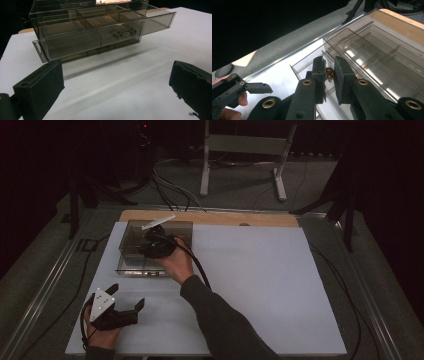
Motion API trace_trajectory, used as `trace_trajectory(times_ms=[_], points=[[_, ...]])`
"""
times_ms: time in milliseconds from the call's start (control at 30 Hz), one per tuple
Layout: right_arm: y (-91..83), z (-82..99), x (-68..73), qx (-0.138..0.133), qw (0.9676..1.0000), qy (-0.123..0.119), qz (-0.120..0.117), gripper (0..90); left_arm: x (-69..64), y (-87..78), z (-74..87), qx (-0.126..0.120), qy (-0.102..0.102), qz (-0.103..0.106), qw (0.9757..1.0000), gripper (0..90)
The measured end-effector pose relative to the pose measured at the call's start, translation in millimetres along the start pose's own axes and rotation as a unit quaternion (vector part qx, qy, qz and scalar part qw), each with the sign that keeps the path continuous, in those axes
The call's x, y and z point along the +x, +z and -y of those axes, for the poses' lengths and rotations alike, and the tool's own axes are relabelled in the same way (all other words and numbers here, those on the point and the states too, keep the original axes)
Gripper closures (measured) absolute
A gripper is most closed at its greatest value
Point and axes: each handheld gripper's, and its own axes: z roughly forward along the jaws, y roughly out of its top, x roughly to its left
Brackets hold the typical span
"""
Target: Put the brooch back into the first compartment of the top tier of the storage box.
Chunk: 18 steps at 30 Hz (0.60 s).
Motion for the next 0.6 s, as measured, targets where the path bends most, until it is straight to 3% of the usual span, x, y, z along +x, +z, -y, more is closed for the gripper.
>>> trace_trajectory(times_ms=[600], points=[[28.7,7.7,13.0,0.028,0.9995,-0.008,-0.012,80.2,0.3,-0.3,0.2,-0.003,-0.002,0.001,1.0000,0.4]])
